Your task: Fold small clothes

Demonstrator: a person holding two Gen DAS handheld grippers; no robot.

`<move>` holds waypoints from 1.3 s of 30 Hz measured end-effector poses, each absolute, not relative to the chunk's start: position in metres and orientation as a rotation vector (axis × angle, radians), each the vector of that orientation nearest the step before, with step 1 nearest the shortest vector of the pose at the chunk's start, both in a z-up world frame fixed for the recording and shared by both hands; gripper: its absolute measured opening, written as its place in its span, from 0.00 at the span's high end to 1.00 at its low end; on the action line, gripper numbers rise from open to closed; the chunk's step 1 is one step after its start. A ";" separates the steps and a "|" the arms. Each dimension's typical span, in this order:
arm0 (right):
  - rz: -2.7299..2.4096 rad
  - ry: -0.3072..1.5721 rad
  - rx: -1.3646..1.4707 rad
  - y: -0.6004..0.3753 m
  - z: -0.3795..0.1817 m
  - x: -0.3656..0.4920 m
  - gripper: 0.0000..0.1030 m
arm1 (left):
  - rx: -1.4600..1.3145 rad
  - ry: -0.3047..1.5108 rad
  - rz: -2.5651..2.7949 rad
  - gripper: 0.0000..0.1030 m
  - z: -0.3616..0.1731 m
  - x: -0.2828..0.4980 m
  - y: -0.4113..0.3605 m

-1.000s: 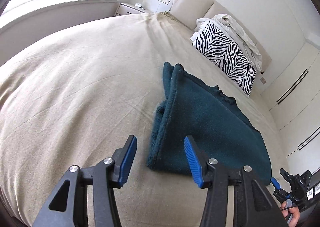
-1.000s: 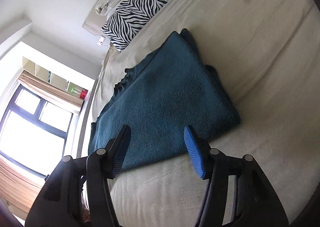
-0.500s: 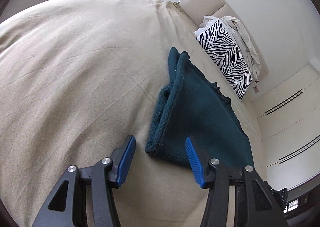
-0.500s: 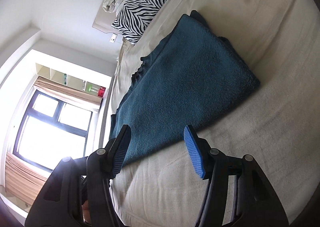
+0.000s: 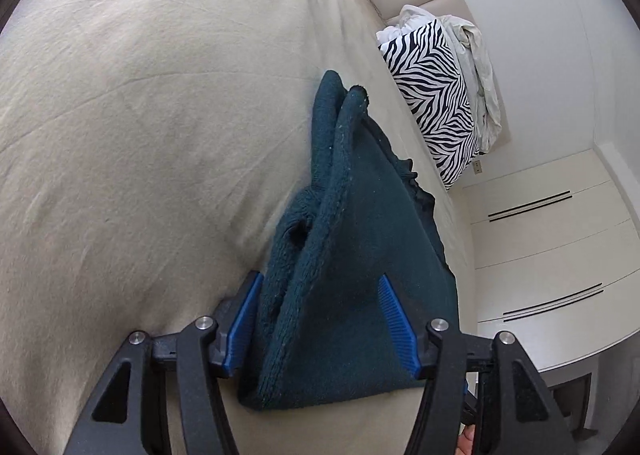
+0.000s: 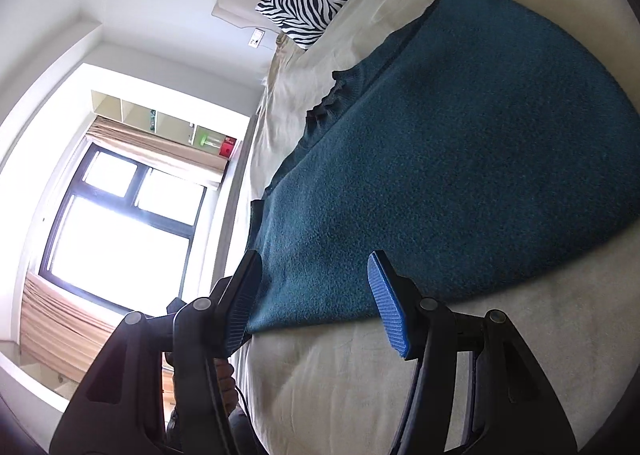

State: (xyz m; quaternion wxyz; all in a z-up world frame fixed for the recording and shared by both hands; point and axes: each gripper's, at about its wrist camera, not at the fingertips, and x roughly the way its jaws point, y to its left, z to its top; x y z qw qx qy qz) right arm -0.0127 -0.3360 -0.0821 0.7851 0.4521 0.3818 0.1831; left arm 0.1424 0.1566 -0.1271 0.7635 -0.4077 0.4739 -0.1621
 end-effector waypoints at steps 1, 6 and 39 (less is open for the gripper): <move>0.408 0.830 0.969 -0.331 -0.081 -0.007 0.47 | -0.894 1.034 -0.362 0.40 -0.128 0.145 0.156; 0.481 0.876 0.935 -0.299 -0.079 0.028 0.47 | -0.849 1.059 -0.395 0.46 -0.124 0.153 0.142; 0.505 0.987 0.869 -0.255 -0.110 0.088 0.49 | -0.294 1.046 -0.192 0.88 -0.085 0.150 0.071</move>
